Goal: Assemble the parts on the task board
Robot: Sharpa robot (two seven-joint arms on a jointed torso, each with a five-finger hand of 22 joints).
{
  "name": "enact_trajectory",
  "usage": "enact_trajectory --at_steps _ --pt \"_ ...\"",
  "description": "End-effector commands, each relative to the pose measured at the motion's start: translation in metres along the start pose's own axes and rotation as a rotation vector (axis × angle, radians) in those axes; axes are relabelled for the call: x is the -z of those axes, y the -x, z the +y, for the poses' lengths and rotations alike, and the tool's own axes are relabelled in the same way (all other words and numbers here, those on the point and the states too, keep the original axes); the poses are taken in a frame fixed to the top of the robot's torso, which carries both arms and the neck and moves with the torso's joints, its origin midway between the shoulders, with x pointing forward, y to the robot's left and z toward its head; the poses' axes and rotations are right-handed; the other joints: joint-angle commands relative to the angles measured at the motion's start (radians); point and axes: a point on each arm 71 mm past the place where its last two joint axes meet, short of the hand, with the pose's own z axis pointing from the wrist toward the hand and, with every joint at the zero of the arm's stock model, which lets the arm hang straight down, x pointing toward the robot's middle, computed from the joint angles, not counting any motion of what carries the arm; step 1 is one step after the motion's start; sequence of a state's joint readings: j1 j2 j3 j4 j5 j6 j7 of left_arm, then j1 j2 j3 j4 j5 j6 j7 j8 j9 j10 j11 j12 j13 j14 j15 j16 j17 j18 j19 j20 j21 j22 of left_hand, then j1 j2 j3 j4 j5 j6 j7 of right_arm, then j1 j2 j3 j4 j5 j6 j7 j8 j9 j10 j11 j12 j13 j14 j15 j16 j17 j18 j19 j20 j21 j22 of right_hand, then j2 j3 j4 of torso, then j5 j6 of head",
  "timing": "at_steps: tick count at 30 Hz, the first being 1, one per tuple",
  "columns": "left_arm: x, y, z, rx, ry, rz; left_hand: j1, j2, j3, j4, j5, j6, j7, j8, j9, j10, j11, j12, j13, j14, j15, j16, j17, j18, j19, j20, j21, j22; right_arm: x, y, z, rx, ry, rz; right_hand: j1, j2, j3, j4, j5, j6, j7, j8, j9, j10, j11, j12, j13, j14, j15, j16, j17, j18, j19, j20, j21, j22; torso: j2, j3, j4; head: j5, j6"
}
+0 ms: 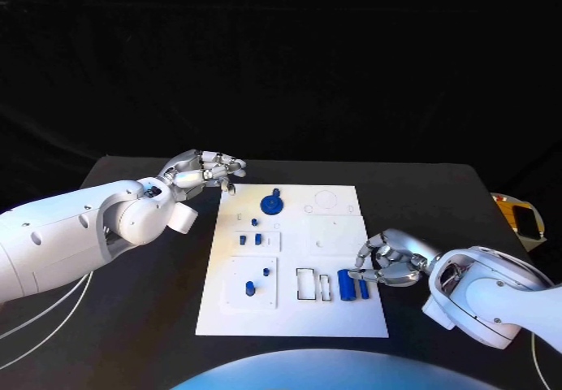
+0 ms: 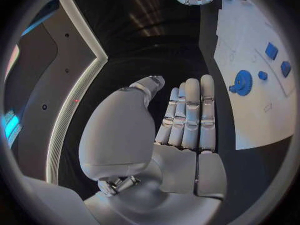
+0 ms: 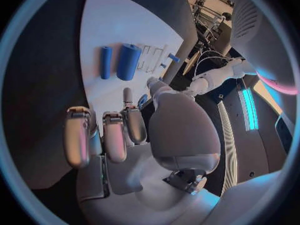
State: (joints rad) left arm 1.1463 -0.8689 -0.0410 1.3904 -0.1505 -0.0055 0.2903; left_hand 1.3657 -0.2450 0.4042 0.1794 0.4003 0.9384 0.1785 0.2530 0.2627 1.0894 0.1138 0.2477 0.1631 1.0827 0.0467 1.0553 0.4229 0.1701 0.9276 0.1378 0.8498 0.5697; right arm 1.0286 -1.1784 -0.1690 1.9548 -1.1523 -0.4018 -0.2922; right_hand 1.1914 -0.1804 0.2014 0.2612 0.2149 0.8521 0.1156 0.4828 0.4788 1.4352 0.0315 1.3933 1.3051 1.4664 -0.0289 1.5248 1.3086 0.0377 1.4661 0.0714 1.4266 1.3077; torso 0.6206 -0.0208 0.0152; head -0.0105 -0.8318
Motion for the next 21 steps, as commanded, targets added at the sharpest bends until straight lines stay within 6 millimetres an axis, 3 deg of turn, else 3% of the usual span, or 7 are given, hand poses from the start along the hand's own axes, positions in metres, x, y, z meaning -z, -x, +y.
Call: enact_trajectory --at_steps 1,8,21 --pt "-0.001 -0.005 -0.001 0.014 -0.014 0.034 -0.005 0.006 -0.003 -0.001 -0.002 -0.006 0.0 0.002 -0.001 -0.006 0.0 0.006 0.001 -0.005 -0.003 -0.001 0.001 0.013 0.001 0.006 -0.003 -0.001 -0.001 -0.004 -0.002 0.076 -0.03 0.006 0.016 0.002 -0.016 0.011 0.002 0.002 -0.007 0.01 0.004 0.023 -0.002 0.034 0.083 0.081 -0.011 0.008 0.134 -0.011 0.064 -0.006 0.013 0.227 0.0 -0.0004 0.0003 -0.001 -0.004" --pt "-0.001 -0.005 0.0 0.014 -0.012 0.035 -0.004 0.006 -0.003 -0.001 -0.002 -0.006 0.0 0.002 -0.001 -0.006 0.0 0.006 0.001 -0.005 -0.003 -0.001 0.001 0.013 0.001 0.006 -0.003 -0.001 -0.003 -0.014 -0.004 0.118 -0.048 0.029 0.017 0.005 -0.038 0.025 -0.008 0.012 -0.01 0.02 0.008 0.02 -0.004 0.035 0.084 0.082 -0.012 0.011 0.142 -0.012 0.066 -0.008 0.018 0.228 0.001 0.0012 -0.0006 0.013 -0.006" --pt "-0.001 -0.005 0.0 0.014 -0.01 0.036 -0.004 0.006 -0.004 0.0 -0.001 -0.006 0.0 0.002 -0.001 -0.007 0.0 0.007 0.001 -0.005 -0.003 0.0 0.002 0.013 0.002 0.006 -0.004 -0.002 -0.011 -0.026 0.002 0.142 -0.04 0.035 0.001 0.011 -0.067 0.03 -0.024 0.016 -0.013 0.029 0.013 0.017 -0.007 0.032 0.083 0.082 -0.014 0.012 0.143 -0.011 0.065 -0.009 0.017 0.228 0.0 0.0001 0.0 0.013 -0.008"
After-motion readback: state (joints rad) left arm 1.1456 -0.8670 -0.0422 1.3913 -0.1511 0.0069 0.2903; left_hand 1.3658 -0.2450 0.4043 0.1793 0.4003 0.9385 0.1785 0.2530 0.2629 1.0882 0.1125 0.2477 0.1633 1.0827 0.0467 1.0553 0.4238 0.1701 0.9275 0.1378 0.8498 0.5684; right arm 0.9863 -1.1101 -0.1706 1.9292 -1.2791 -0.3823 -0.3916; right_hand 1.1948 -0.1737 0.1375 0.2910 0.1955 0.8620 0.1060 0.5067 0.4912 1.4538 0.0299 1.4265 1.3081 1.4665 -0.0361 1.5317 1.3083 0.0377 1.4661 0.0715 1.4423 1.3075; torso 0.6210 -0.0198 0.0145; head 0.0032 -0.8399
